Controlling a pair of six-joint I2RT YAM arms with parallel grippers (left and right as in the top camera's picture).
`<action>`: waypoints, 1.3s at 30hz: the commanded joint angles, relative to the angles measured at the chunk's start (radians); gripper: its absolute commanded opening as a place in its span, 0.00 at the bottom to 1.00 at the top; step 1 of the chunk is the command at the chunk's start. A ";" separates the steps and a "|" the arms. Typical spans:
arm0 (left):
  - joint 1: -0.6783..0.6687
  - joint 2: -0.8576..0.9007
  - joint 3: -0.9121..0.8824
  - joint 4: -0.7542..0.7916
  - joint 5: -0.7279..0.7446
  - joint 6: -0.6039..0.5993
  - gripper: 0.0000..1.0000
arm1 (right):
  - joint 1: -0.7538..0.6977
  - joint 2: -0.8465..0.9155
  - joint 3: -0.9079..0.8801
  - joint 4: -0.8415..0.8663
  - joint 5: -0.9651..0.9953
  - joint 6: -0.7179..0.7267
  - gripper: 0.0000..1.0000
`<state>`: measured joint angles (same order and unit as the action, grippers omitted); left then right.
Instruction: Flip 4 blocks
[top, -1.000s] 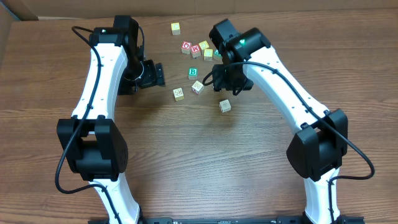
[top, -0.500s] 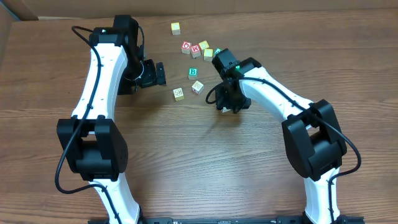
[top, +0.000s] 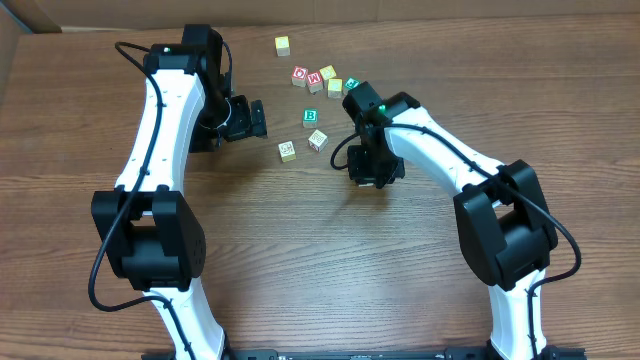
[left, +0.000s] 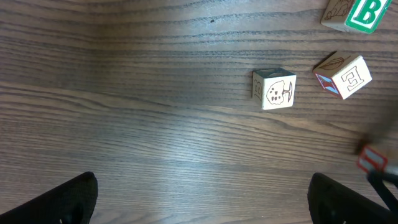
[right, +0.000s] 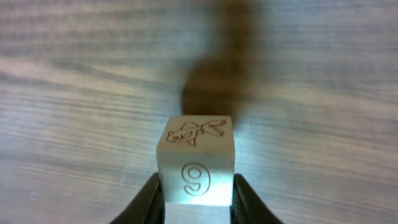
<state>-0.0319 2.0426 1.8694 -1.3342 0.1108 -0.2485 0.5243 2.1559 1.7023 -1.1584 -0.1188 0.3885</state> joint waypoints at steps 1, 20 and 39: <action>0.005 -0.021 -0.001 0.004 -0.008 -0.002 1.00 | 0.000 0.004 0.122 -0.071 -0.022 0.011 0.13; 0.005 -0.021 -0.001 0.003 -0.010 -0.002 1.00 | 0.156 0.005 0.146 -0.290 -0.107 0.130 0.18; 0.005 -0.021 -0.001 0.003 -0.010 -0.002 1.00 | 0.201 0.005 0.082 -0.215 -0.039 0.192 0.75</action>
<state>-0.0319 2.0426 1.8694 -1.3338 0.1108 -0.2485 0.7246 2.1597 1.7885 -1.3739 -0.1684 0.5751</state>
